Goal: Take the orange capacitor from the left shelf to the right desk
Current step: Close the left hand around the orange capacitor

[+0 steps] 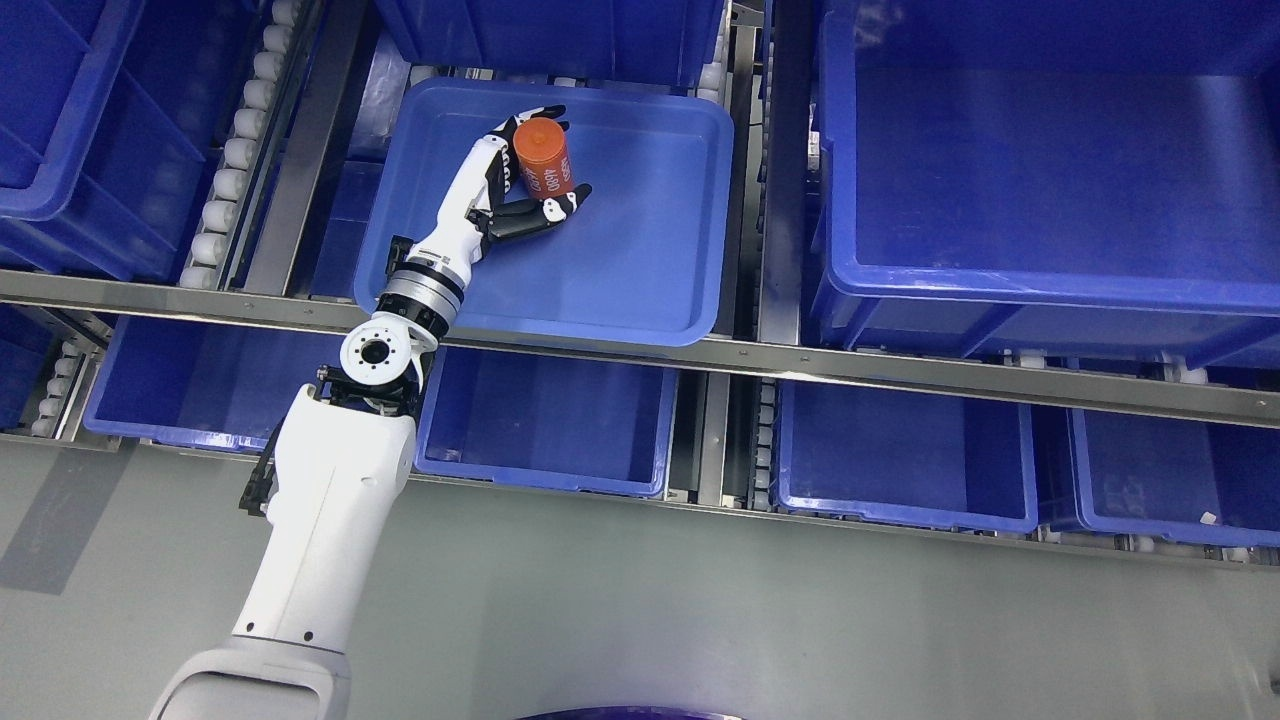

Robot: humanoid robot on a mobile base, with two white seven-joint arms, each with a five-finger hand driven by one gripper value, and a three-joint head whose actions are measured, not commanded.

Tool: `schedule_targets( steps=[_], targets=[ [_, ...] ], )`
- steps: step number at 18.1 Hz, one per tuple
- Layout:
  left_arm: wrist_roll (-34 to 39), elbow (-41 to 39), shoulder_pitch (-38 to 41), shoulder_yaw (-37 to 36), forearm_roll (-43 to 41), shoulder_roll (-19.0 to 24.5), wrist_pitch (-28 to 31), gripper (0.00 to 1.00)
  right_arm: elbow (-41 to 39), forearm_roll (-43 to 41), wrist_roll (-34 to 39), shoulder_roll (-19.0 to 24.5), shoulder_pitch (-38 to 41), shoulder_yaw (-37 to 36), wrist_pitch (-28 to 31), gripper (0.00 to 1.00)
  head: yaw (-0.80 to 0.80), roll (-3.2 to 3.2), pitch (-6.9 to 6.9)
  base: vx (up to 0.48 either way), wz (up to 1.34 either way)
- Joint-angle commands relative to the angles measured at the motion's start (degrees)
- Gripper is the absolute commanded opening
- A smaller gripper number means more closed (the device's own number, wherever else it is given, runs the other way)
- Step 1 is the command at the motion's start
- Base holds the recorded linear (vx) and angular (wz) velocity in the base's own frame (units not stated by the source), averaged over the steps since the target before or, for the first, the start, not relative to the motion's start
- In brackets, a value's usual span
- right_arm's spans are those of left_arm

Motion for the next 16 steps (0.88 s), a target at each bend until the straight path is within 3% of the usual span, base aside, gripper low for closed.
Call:
schedule_targets(
  steps=[1, 4, 5, 11, 16],
  targets=[
    [-0.08, 4.10, -0.46, 1.87, 2.27, 0.29, -3.79, 0.28, -1.32, 0.00, -0.04, -1.00, 1.94, -0.70, 0.00, 1.00, 0.00, 0.00, 0.00, 0.000, 0.00],
    [-0.08, 4.98, -0.37, 2.31, 3.94, 0.29, -7.49, 0.03, -1.32, 0.00, -0.04, -1.00, 1.94, -0.70, 0.00, 1.00, 0.00, 0.00, 0.00, 0.000, 0.00],
    [-0.08, 5.07, -0.37, 2.31, 4.38, 0.29, -7.85, 0.00, -1.32, 0.00, -0.04, -1.00, 1.94, -0.62, 0.00, 1.00, 0.00, 0.00, 0.00, 0.000, 0.00],
    [-0.51, 3.24, -0.37, 2.22, 6.13, 0.29, -10.30, 0.00, -1.32, 0.00, -0.04, -1.00, 1.94, -0.70, 0.00, 1.00, 0.00, 0.00, 0.00, 0.000, 0.00],
    [-0.78, -13.18, -0.90, 2.31, 10.18, 0.29, -10.31, 0.02, -1.32, 0.00, -0.04, -1.00, 1.94, -0.62, 0.00, 1.00, 0.00, 0.00, 0.00, 0.000, 0.00]
  ],
)
